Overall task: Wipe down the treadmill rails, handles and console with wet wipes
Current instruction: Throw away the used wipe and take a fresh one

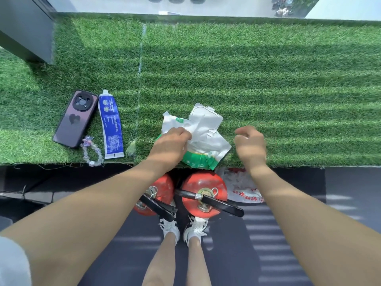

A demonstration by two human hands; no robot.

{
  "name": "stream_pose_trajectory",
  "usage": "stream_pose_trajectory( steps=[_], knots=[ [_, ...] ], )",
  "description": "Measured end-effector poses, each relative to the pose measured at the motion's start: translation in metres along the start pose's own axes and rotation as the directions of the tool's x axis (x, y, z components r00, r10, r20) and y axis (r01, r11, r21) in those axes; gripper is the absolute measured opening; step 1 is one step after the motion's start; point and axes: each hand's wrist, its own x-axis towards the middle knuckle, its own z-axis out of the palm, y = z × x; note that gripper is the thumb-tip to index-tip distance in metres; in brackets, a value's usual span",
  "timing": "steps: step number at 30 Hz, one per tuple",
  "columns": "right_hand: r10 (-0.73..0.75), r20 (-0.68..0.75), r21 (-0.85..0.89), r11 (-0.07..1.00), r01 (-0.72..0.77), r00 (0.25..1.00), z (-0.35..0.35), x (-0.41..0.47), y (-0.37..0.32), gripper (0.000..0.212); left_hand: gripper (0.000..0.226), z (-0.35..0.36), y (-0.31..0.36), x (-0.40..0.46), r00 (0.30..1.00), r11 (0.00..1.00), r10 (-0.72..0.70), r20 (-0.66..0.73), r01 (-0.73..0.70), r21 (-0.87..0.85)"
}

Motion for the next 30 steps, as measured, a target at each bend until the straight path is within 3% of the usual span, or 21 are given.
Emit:
stream_pose_trajectory(
  steps=[2,4,7,10,12,15,20,23,27,29,30],
  knots=[
    [-0.037,0.189,-0.122,0.991,0.061,0.981,0.011,-0.009,-0.001,0.033,0.032,-0.002,0.003,0.002,0.997,0.998,-0.066,0.036,0.067,-0.023],
    [-0.057,0.255,-0.157,0.983,0.100,0.965,0.029,-0.015,-0.005,0.049,0.032,-0.003,0.007,0.006,0.989,0.987,-0.131,0.068,0.137,-0.083],
    [-0.046,0.226,-0.067,0.996,0.063,0.973,0.056,-0.018,-0.013,0.055,0.036,0.000,0.006,0.009,0.976,0.958,-0.179,0.123,0.201,-0.203],
    [-0.018,0.130,-0.003,1.000,0.019,0.991,0.069,-0.018,-0.019,0.038,0.049,-0.002,0.000,0.005,0.978,0.951,-0.119,0.170,0.162,-0.264],
    [-0.028,0.101,-0.048,0.998,0.033,0.995,0.073,-0.020,-0.020,0.022,0.051,-0.007,-0.006,0.003,0.988,0.934,-0.124,0.094,0.149,-0.325],
    [-0.033,0.054,-0.079,0.996,0.037,0.998,0.080,-0.020,-0.018,0.010,0.035,-0.009,-0.016,0.010,0.956,0.919,-0.261,-0.132,0.205,-0.337],
    [-0.072,0.056,-0.182,0.980,0.081,0.996,0.090,-0.019,-0.018,0.017,0.015,-0.008,-0.005,0.031,0.919,0.895,-0.388,0.073,0.395,-0.206],
    [-0.111,0.224,-0.201,0.967,0.157,0.968,0.097,-0.019,-0.016,0.027,0.014,-0.010,-0.003,0.038,0.891,0.868,-0.435,0.135,0.454,-0.203],
    [-0.045,0.465,-0.318,0.923,0.214,0.884,0.089,-0.011,-0.019,0.044,0.030,-0.013,-0.011,0.032,0.913,0.850,-0.370,0.173,0.408,-0.334],
    [-0.053,0.475,-0.339,0.910,0.238,0.878,0.083,-0.011,-0.021,0.044,0.025,-0.016,-0.014,0.026,0.911,0.819,-0.372,0.179,0.413,-0.399],
    [-0.115,0.410,-0.324,0.909,0.262,0.905,0.079,-0.014,-0.022,0.040,0.018,-0.019,-0.014,0.026,0.902,0.796,-0.394,0.176,0.431,-0.426]
  ],
)
